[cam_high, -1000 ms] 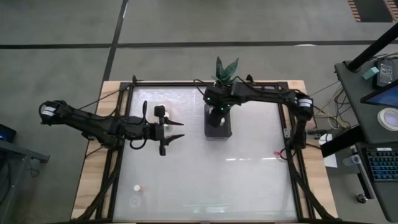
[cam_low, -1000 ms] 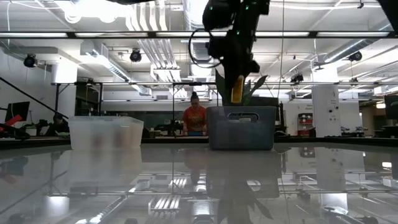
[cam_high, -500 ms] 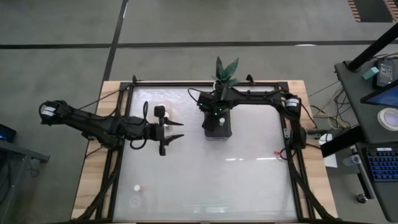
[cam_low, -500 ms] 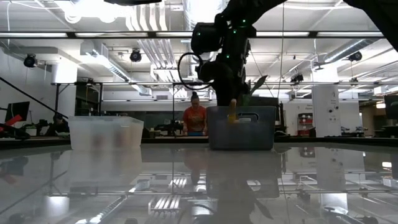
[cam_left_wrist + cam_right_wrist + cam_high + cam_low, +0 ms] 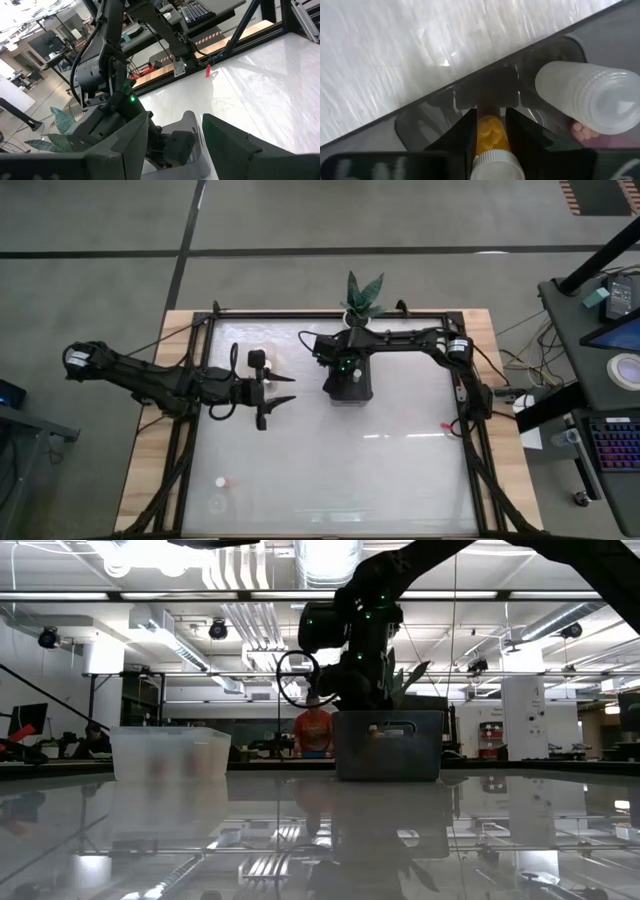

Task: Pick and place medicine bottles into bin by pill shape (circle, oval)
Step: Put the small yellow pill bottle into the black bin, then put the pink pill bottle into the black bin

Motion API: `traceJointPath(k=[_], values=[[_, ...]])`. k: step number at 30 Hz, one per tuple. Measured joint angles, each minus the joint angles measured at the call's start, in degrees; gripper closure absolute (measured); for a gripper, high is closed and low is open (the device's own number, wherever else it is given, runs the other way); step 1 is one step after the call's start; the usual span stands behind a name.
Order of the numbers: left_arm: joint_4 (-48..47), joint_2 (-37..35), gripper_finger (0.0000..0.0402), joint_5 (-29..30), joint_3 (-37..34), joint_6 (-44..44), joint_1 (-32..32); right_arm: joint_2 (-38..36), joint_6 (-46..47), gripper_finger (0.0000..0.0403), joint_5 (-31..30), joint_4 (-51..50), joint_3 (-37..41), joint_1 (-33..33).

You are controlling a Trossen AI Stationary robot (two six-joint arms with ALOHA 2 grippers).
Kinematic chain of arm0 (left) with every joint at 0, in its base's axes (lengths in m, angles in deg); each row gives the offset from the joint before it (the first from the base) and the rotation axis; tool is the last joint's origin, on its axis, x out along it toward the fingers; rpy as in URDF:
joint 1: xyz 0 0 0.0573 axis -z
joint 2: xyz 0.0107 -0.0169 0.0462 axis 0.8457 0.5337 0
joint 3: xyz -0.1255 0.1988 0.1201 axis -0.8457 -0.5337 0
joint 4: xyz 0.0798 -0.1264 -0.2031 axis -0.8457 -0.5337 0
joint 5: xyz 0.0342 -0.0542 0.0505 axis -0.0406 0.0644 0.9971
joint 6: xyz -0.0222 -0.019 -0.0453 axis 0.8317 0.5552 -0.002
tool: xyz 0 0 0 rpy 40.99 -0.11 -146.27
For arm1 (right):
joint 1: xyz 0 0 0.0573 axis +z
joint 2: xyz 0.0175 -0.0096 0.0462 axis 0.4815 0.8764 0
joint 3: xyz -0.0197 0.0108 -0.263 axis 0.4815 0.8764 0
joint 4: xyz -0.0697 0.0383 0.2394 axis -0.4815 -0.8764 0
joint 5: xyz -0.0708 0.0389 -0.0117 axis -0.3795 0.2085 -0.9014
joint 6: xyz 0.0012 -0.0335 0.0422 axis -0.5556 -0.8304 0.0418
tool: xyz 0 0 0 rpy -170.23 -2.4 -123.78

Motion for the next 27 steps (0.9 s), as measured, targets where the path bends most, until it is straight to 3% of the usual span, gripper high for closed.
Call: traceJointPath(k=[13, 27], values=[[0.0, 0.0, 0.0228, 0.0, 0.0, 0.0, 0.0, 0.1, 0.0, 0.0307, 0.0, 0.4, 0.0, 0.0], [0.0, 0.0, 0.0228, 0.0, 0.0, 0.0, 0.0, -0.1, 0.1, 0.0210, -0.1, -0.6, -1.7, 0.0]])
